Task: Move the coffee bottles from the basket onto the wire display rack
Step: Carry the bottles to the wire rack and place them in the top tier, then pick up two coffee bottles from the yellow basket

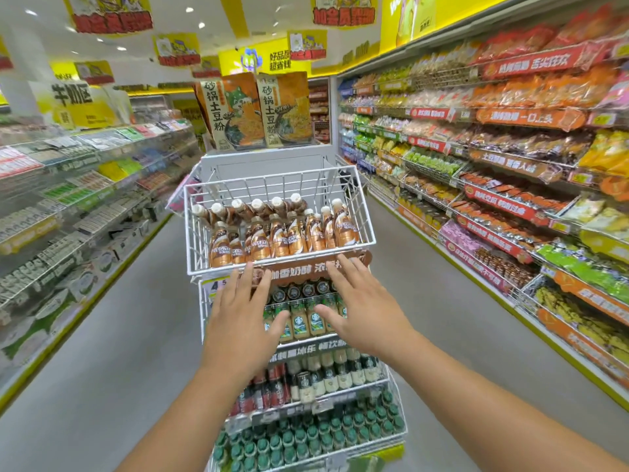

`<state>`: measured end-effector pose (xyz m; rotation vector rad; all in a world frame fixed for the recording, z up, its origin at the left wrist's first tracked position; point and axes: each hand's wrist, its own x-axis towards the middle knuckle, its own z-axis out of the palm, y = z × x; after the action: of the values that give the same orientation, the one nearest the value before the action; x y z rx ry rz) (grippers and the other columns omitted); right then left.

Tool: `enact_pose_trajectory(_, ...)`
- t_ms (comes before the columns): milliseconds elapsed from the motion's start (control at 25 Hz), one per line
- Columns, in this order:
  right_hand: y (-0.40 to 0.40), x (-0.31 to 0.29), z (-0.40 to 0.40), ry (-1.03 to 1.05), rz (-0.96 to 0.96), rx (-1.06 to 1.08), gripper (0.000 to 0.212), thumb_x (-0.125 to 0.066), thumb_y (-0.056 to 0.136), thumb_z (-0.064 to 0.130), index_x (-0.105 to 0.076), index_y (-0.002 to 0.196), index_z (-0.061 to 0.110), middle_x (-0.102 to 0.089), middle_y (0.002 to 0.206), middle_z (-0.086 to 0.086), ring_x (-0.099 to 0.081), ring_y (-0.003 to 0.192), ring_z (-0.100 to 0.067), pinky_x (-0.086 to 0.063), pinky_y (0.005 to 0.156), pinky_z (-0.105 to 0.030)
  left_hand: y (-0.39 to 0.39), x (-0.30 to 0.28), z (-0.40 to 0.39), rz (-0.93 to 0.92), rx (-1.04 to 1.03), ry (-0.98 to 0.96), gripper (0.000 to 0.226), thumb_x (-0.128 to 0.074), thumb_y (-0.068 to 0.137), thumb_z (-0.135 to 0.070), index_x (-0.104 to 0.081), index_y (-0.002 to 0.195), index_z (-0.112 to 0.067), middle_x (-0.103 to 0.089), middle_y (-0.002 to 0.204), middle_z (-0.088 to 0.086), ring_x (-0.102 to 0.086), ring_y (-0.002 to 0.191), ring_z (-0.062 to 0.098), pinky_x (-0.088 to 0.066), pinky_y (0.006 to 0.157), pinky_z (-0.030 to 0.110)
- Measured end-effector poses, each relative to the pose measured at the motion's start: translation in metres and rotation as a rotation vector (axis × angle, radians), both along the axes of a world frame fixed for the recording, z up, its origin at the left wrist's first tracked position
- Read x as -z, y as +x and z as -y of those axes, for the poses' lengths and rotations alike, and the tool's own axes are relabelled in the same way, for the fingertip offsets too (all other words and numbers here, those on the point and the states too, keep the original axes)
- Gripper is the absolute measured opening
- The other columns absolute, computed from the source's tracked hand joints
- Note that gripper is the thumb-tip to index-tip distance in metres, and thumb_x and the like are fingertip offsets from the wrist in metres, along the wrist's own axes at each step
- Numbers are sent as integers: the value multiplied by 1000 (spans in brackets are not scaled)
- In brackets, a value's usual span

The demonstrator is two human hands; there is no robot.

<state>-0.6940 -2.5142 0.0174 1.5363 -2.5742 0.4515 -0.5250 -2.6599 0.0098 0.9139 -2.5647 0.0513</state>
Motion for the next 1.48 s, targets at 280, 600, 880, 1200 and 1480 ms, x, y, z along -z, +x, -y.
enact_pose_trajectory(280,89,13,-69,-24,27,106,79,-33,101,67,-5,165,29,6,173,5,10,159,-16,-8,130,-42,67,14,-44,-12,87,12,80,-29,95,-72,-9,162,-33,7,171,1,7,157,24,-3,127,47)
enact_pose_trajectory(600,120,19,-208,-25,9,373,79,-34,102,66,-4,165,29,6,173,4,9,159,-18,-7,130,-41,50,23,-149,-17,386,45,77,-29,97,-70,-7,162,-35,8,171,2,7,157,25,0,126,47)
enact_pose_trajectory(880,124,22,-394,-30,-23,700,79,-34,102,64,-4,165,27,6,173,2,8,159,-21,-2,129,-38,-16,23,-311,-10,699,-2,86,-23,88,-72,-27,160,-26,-13,170,9,-14,155,33,-15,123,51)
enact_pose_trajectory(1200,144,44,-648,-72,-66,964,80,-40,101,63,-10,165,26,0,173,-1,0,160,-23,-6,127,-36,-57,44,-561,19,986,-28,82,-32,88,-68,-40,154,-20,-26,165,15,-30,149,38,-35,115,57)
enact_pose_trajectory(1480,138,58,-825,-39,-81,1044,80,-41,101,63,-14,165,23,-1,173,-3,3,160,-25,5,124,-32,-80,65,-744,51,1096,15,84,-26,88,-70,-35,157,-22,-21,168,11,-24,153,34,-33,118,55)
